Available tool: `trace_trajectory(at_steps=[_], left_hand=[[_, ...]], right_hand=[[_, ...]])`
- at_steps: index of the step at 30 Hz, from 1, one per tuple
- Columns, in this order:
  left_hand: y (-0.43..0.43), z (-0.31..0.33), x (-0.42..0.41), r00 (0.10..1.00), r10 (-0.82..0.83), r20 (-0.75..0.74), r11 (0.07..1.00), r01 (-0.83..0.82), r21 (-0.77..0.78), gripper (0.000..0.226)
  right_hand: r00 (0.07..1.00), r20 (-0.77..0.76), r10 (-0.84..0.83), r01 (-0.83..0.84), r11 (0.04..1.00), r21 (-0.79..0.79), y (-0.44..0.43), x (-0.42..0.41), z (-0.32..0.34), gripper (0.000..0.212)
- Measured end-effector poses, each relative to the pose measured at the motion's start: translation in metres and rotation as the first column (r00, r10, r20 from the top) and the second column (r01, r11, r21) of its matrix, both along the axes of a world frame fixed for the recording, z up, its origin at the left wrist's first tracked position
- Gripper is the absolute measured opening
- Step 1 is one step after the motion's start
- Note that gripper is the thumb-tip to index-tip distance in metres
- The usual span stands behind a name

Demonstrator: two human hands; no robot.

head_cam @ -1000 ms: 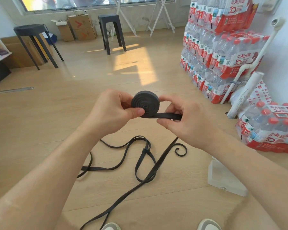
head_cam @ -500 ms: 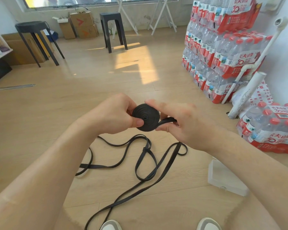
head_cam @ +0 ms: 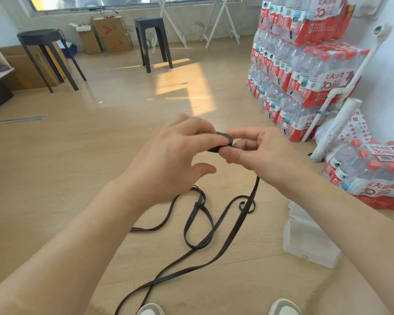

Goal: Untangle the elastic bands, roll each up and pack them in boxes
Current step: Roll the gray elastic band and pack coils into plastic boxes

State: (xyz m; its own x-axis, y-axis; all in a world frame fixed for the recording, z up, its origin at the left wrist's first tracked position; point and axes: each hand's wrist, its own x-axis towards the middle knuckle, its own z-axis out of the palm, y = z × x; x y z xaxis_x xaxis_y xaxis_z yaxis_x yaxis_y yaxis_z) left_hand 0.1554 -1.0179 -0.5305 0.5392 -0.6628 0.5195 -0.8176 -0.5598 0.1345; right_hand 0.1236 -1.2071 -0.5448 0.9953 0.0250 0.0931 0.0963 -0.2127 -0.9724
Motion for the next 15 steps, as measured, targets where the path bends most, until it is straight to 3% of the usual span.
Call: trace_trajectory(at_steps=[3, 5, 7, 9, 12, 15], left_hand=[[-0.007, -0.004, -0.003, 0.974, -0.035, 0.226, 0.997, 0.051, -0.063, 0.023], [-0.008, -0.002, -0.003, 0.973, -0.048, 0.227, 0.992, 0.072, -0.100, 0.016], [-0.006, 0.002, -0.003, 0.991, -0.022, 0.135, 0.989, 0.041, -0.139, 0.015], [-0.006, 0.008, -0.006, 0.996, 0.072, -0.058, 0.974, -0.082, -0.213, 0.018], [-0.006, 0.014, -0.008, 0.916, 0.159, -0.367, 0.912, -0.279, -0.301, 0.027], [-0.004, 0.019, -0.008, 0.862, 0.140, -0.487, 0.881, -0.333, -0.336, 0.035]], right_hand=[[0.992, -0.104, 0.070, -0.055, 0.989, 0.135, -0.003, 0.000, 0.000, 0.041], [0.974, -0.171, 0.152, -0.119, 0.975, 0.186, -0.005, 0.001, -0.003, 0.043], [0.949, -0.234, 0.213, -0.161, 0.962, 0.222, -0.009, 0.002, -0.006, 0.045], [0.931, -0.264, 0.251, -0.183, 0.949, 0.258, -0.011, 0.002, -0.008, 0.037], [0.925, -0.273, 0.264, -0.186, 0.942, 0.280, -0.012, 0.002, -0.008, 0.027], [0.933, -0.248, 0.262, -0.190, 0.941, 0.280, -0.012, 0.003, -0.008, 0.027]])
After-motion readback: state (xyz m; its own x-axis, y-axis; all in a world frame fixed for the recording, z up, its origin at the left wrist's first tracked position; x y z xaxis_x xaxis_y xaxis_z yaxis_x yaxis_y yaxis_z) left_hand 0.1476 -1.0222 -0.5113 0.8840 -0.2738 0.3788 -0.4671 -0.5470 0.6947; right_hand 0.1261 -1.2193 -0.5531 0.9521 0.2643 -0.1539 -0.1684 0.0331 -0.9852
